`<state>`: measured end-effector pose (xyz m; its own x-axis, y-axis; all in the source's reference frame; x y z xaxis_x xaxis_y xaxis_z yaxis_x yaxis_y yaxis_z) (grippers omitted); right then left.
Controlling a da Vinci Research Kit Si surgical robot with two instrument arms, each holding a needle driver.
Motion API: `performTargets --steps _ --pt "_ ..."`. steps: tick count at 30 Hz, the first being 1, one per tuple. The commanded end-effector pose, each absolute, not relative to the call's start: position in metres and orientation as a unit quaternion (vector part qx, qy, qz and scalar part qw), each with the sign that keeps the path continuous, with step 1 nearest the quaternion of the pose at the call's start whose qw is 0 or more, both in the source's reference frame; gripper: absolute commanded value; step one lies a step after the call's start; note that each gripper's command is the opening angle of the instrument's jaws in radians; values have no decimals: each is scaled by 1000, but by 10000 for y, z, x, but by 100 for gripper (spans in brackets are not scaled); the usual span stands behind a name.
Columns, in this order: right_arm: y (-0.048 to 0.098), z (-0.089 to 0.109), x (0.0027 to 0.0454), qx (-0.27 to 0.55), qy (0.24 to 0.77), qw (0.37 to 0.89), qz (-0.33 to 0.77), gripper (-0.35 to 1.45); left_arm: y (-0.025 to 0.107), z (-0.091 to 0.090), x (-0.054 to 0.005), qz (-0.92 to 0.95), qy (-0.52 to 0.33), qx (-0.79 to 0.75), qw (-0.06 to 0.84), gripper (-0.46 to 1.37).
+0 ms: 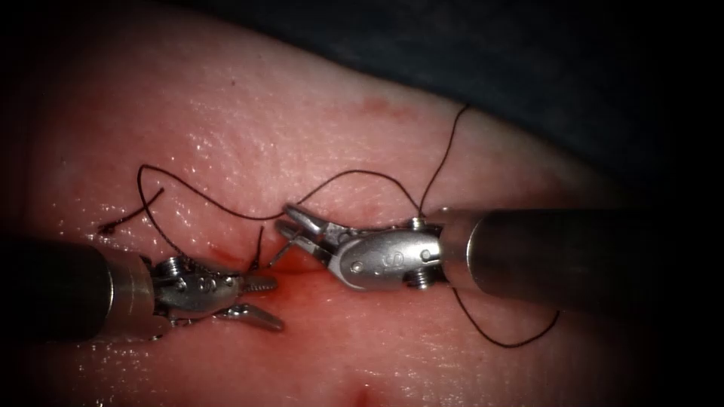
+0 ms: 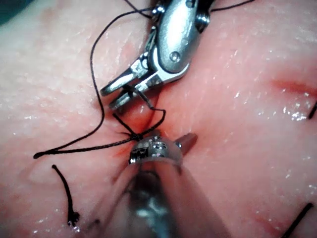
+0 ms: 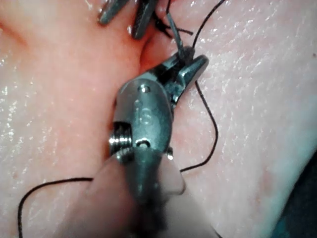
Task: Wound Closure
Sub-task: Press the tissue with the left tool while driving the needle through the skin above the cut with the right tool.
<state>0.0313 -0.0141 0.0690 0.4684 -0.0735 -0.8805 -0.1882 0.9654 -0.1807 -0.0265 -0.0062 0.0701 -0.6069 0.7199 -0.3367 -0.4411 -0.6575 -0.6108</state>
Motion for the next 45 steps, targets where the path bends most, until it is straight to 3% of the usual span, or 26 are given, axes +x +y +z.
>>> performTargets --steps 1,27,32,36,39,41,42,45 --pt "-143 691 316 -122 514 849 33 -35 -63 702 -265 863 -242 -289 336 30" --pt "-183 755 309 -34 410 910 45 -35 -61 699 -263 862 -246 -287 337 34" --pt "-173 742 312 -39 429 900 69 -35 -62 700 -263 862 -245 -287 337 34" --pt "-156 724 313 -68 485 866 104 -35 -62 700 -263 862 -245 -287 337 34" --pt "-152 716 312 -71 506 853 111 7 -62 700 -263 862 -245 -287 337 34" --pt "-151 710 311 -73 530 837 114 82 -62 700 -263 862 -245 -287 337 35" --pt "-150 708 311 -73 538 832 114 102 -62 700 -263 863 -245 -287 337 35" --pt "-151 701 309 -77 556 819 118 127 -62 700 -263 862 -245 -287 337 35"
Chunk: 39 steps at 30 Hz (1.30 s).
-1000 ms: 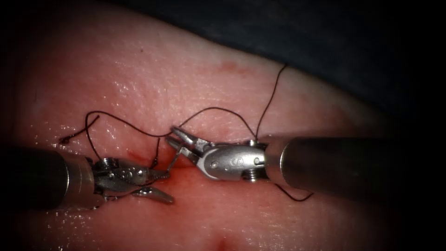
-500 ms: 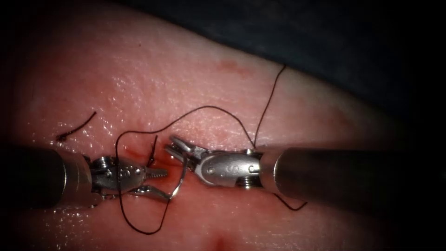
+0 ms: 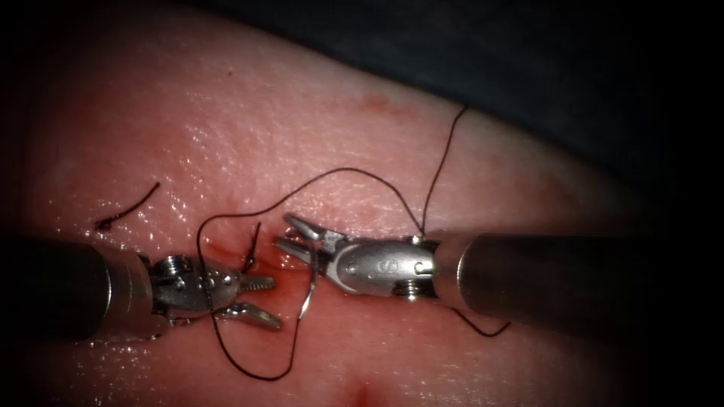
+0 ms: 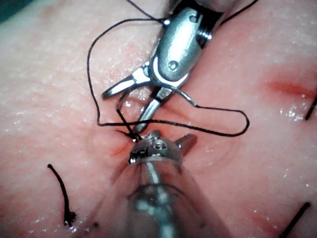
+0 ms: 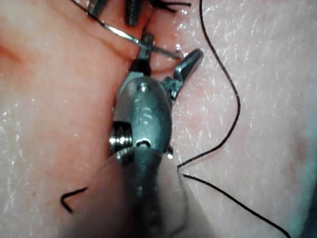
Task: Wound Closure
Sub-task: Press the tissue with the left tool while driving the needle through the skin above the cut with the right tool.
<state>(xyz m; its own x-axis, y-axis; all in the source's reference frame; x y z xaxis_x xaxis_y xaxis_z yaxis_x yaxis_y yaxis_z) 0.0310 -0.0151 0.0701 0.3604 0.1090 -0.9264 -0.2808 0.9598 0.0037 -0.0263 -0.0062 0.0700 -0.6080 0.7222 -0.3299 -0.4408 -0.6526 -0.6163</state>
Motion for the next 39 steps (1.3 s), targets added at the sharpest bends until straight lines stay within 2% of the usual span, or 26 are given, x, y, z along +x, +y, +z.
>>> performTargets --steps 1,6,11,17,29,36,39 --pt "-152 698 308 -79 563 814 120 127 -62 700 -263 862 -245 -287 337 36" --pt "-148 680 302 -91 585 794 139 125 -62 700 -263 862 -245 -287 337 35" --pt "-141 656 297 -107 607 770 164 113 -62 700 -264 861 -245 -287 340 32" --pt "-136 641 295 -131 612 763 163 102 -63 701 -265 861 -245 -287 340 27" --pt "-127 633 313 -153 607 765 150 94 -65 702 -266 862 -242 -287 341 23" --pt "-124 625 317 -179 602 769 115 68 -65 702 -266 862 -242 -287 341 21" --pt "-126 621 318 -189 602 769 101 49 -65 702 -266 862 -242 -287 341 21"
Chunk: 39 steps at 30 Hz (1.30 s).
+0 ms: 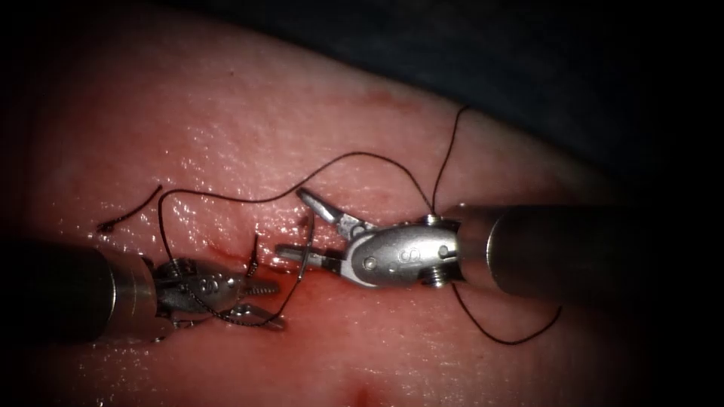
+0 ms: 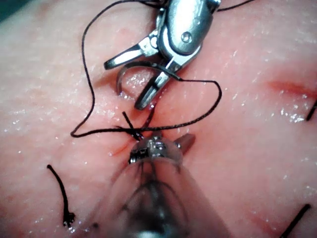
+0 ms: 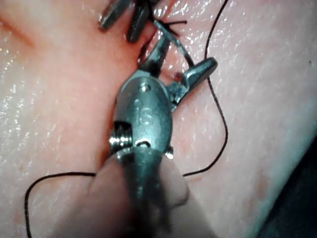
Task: Wound Closure
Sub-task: Press the tissue with the left tool while driving the needle through the skin above the cut with the right tool.
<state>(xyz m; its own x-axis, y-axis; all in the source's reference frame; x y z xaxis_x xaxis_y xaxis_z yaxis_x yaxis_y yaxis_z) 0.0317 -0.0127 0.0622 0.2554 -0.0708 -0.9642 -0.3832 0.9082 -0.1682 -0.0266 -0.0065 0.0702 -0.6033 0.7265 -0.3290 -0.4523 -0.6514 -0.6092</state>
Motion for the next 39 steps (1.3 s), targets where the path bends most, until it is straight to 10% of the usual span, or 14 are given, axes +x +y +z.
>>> performTargets --steps 1,11,14,39 --pt "-126 620 318 -191 603 769 95 46 -65 702 -266 862 -242 -287 341 21" --pt "-122 614 319 -227 601 765 47 34 -65 702 -266 862 -242 -287 341 21" --pt "-123 615 320 -238 604 760 22 -33 -65 703 -267 862 -241 -287 341 21" --pt "-134 672 321 -156 494 855 -3 -35 -65 702 -266 862 -242 -287 341 23"
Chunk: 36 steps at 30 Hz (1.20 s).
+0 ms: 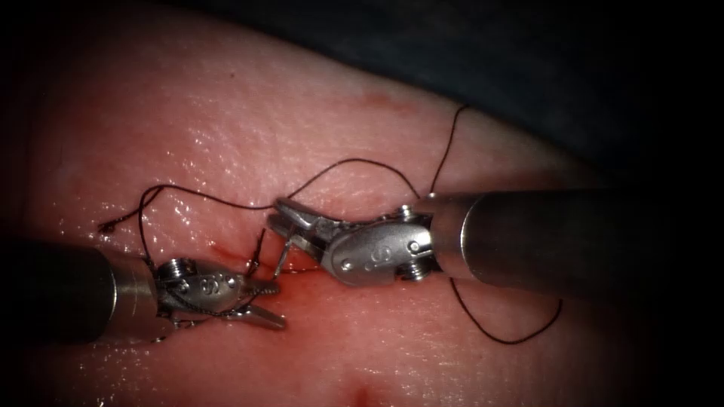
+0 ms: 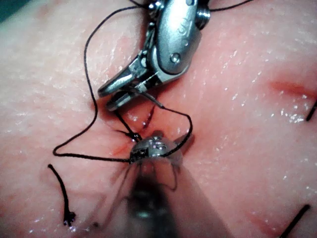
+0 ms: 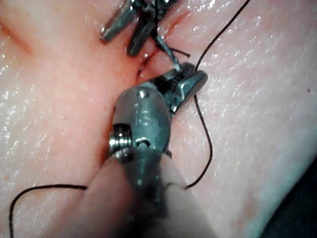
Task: Wound Closure
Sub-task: Press the tissue with the left tool while driving the needle through the skin above the cut with the right tool.
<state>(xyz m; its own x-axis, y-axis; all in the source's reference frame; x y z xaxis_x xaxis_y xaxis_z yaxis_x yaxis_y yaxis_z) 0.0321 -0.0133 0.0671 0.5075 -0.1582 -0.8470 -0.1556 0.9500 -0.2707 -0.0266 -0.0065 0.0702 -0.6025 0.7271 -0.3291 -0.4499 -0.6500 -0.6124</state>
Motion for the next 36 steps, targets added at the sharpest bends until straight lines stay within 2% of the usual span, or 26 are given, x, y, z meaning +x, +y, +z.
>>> performTargets --steps 1,15,36 --pt "-135 674 321 -151 490 858 -5 -35 -65 702 -266 862 -242 -287 341 24" --pt "-155 701 320 -108 455 884 -22 -35 -64 700 -265 861 -245 -286 343 35" --pt "-182 752 325 -32 413 910 -24 -35 -62 698 -265 858 -248 -285 348 38"
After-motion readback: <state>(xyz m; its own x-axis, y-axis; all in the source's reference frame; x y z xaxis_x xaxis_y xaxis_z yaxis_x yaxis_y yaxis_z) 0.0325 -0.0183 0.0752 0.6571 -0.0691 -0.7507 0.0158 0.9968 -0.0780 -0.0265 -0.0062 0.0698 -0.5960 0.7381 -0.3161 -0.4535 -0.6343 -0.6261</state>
